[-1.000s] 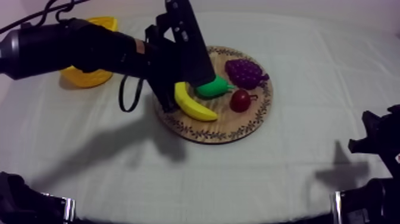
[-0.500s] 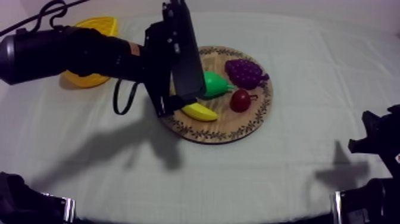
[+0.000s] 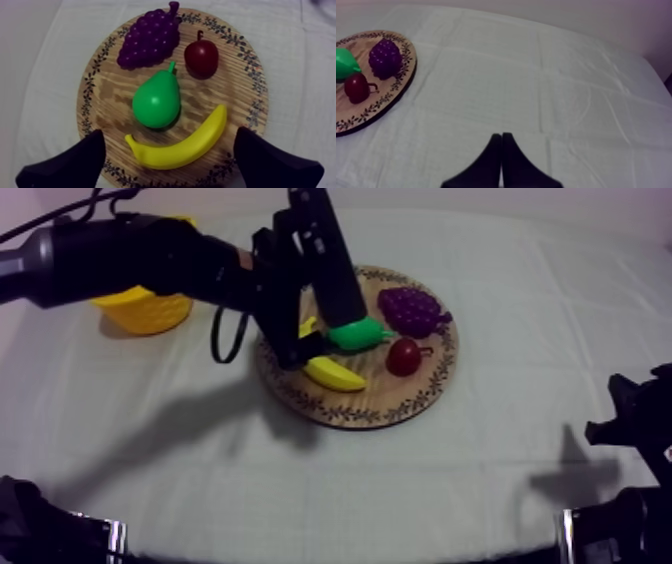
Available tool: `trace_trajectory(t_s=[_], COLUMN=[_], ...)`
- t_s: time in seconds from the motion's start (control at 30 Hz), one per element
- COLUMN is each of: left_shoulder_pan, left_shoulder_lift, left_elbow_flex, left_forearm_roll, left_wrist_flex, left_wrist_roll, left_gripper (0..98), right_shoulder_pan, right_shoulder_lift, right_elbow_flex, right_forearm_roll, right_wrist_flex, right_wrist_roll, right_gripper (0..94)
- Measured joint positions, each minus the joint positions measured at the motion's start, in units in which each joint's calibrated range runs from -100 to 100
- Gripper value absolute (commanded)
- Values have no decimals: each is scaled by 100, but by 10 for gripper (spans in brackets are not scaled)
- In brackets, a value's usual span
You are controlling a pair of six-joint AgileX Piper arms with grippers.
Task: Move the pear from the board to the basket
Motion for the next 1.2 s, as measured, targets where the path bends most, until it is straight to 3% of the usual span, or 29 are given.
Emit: trace_trajectory(t_s=[0.23, 0.63, 0.9, 1.2], left_shoulder_pan=[-35, -76, -59, 24], left_shoulder_lift=[667, 2022, 3045, 3873], left_elbow_flex=[-861, -2626, -3953, -5132], left_forearm_roll=[-433, -803, -1039, -1259], left_wrist_flex=[763, 2240, 3580, 4841], left_wrist_roll=[527, 1146, 1542, 1903], left_gripper=[943, 876, 849, 743], right_shoulder_pan=[3, 3, 15, 15], right_shoulder_lift=[0, 0, 0, 0], right_elbow_flex=[0, 0, 0, 0], right_forearm_roll=[0, 0, 0, 0], right_wrist_flex=[-7, -7, -7, -7], right_wrist_roll=[0, 0, 0, 0], right_gripper=[3, 3, 3, 3])
